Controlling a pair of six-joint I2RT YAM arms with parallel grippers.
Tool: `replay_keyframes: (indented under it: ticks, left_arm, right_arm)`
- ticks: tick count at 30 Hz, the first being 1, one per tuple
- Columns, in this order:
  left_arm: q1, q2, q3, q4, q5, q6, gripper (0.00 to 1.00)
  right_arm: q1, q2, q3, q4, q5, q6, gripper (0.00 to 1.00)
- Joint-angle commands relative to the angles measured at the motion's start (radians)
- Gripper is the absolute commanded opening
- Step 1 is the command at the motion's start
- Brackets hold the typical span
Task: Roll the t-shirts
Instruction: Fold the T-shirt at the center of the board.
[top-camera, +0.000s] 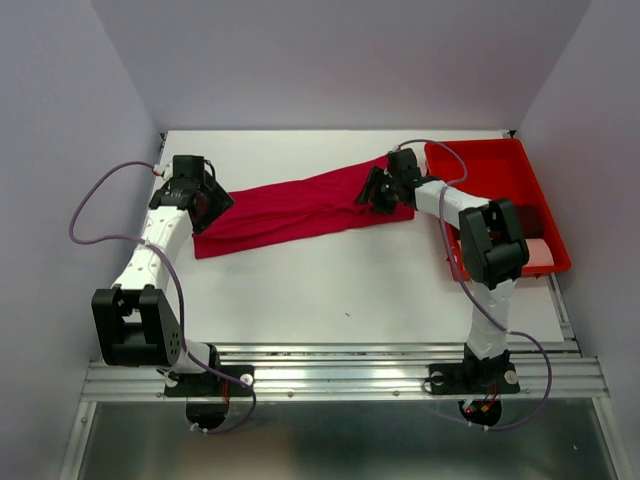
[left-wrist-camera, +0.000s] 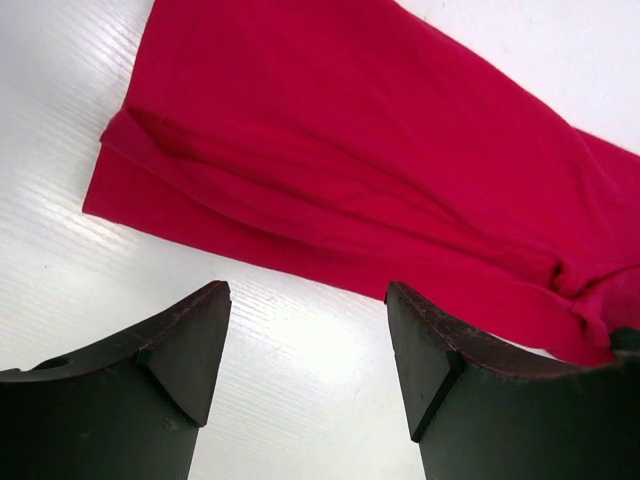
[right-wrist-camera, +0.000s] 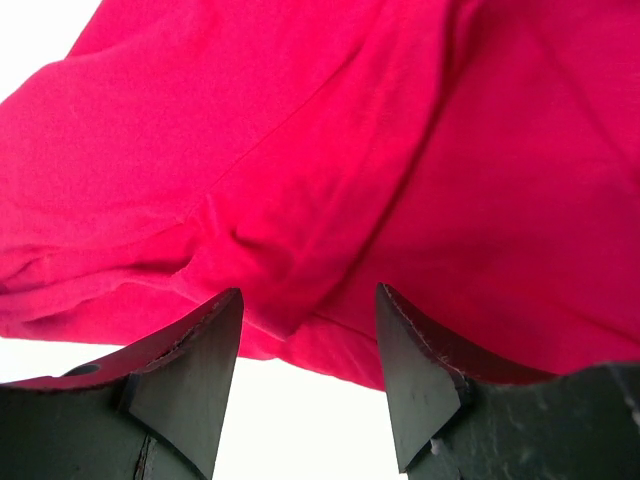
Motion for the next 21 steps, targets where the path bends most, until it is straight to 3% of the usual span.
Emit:
replay_keyframes:
  ticks: [1,14,21]
  left_arm:
    - [-0.006,-0.034,-0.020,0.000,0.006,0.026,0.75]
    - [-0.008,-0.038,-0.024,-0.006,0.006,0.038,0.74]
    - [-0.010,-0.069,-0.041,-0.022,0.011,0.060,0.75]
  right_arm:
    - [0.013,0.030,0.063,0.049,-0.050,0.008,0.61]
    - [0.031,0.103,0.129,0.098,-0.077,0.039,0.61]
    - [0.031,0.190,0.268,0.165,-0.092,0.091,0.61]
